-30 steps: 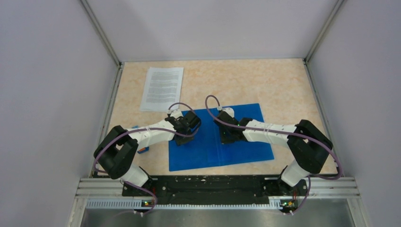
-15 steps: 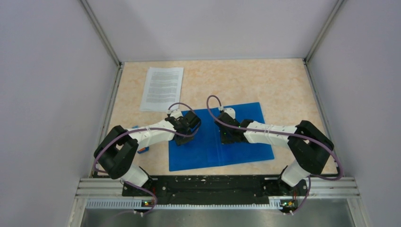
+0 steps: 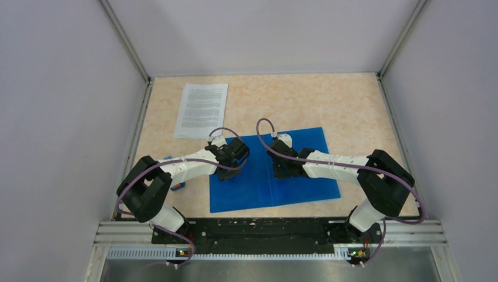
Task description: Put the files into the folder
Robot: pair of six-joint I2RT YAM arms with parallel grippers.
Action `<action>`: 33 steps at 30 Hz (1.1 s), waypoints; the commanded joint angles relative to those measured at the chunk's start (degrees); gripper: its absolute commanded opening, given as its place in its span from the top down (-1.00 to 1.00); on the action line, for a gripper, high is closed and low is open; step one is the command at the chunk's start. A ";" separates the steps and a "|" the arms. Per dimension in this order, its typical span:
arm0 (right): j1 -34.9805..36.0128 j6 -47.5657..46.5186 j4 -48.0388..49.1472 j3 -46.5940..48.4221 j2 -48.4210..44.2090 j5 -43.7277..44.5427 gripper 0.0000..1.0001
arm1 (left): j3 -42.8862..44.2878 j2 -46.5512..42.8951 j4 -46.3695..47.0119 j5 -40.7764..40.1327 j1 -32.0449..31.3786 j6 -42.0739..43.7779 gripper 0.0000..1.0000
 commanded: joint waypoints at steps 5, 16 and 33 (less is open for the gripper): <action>0.96 0.32 0.64 -0.33 0.82 -1.44 0.79 | -1.16 2.49 -1.40 0.89 -0.26 -1.19 0.11; 2.73 1.04 -3.61 0.10 3.56 3.25 0.84 | -0.84 3.09 -2.20 0.96 -0.26 -1.76 0.11; 4.04 4.71 -9.52 -3.02 5.93 9.76 0.89 | -1.48 4.84 -3.21 0.53 1.07 -1.86 0.09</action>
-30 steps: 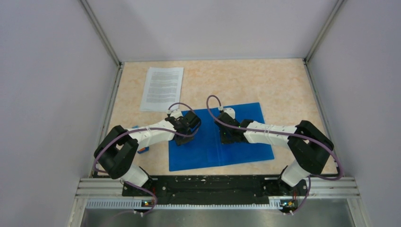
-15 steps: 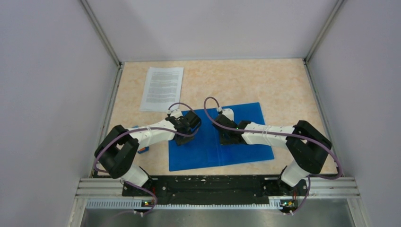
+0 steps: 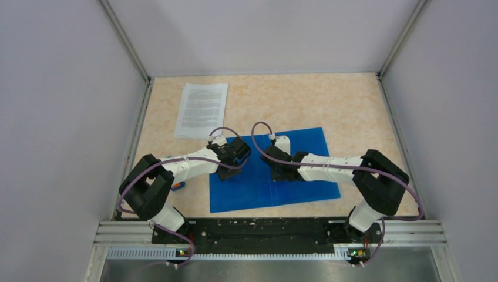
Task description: Put the files into the folder
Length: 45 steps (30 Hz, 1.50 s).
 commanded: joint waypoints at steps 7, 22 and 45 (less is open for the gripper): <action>0.44 2.02 -7.58 -5.40 2.72 2.14 0.89 | -4.13 3.88 -0.97 1.87 1.72 -1.03 0.09; -1.98 0.52 -9.89 -4.49 -4.50 2.30 0.88 | -4.53 4.50 -0.50 1.90 2.38 -0.17 0.09; -2.87 -2.94 -0.27 1.06 -10.32 -4.76 0.44 | -2.58 5.25 -0.39 2.67 2.32 0.54 0.09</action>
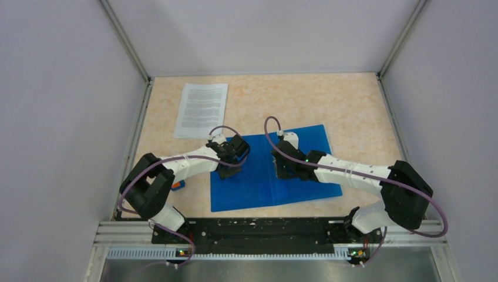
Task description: Put the files into the folder
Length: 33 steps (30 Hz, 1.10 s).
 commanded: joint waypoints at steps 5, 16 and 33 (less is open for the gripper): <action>-0.61 -2.11 1.05 7.01 7.23 0.84 0.55 | -3.20 4.62 -1.13 1.08 0.80 0.01 0.09; 0.44 -2.49 -0.54 9.55 12.80 3.08 0.68 | -3.39 4.48 -0.94 1.06 0.81 -0.08 0.09; 3.34 -2.63 -4.24 10.05 15.91 6.56 0.76 | -4.01 4.37 -1.03 0.71 0.84 -0.74 0.10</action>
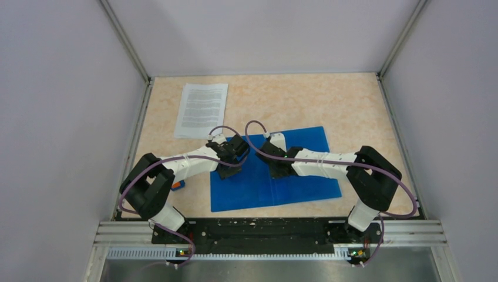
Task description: Put the files into the folder
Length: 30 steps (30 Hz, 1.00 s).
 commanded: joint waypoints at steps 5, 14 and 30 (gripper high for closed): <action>1.51 1.16 -1.23 -1.26 -0.80 -0.21 0.76 | -4.19 4.48 -1.13 0.44 0.88 -1.08 0.10; 2.85 1.96 -1.12 -5.17 -0.44 -0.47 0.85 | -4.93 5.06 -0.83 1.28 1.15 -2.61 0.09; 7.69 3.20 -8.47 -7.95 5.40 9.64 1.00 | -7.28 6.49 0.56 2.67 4.41 -2.24 0.09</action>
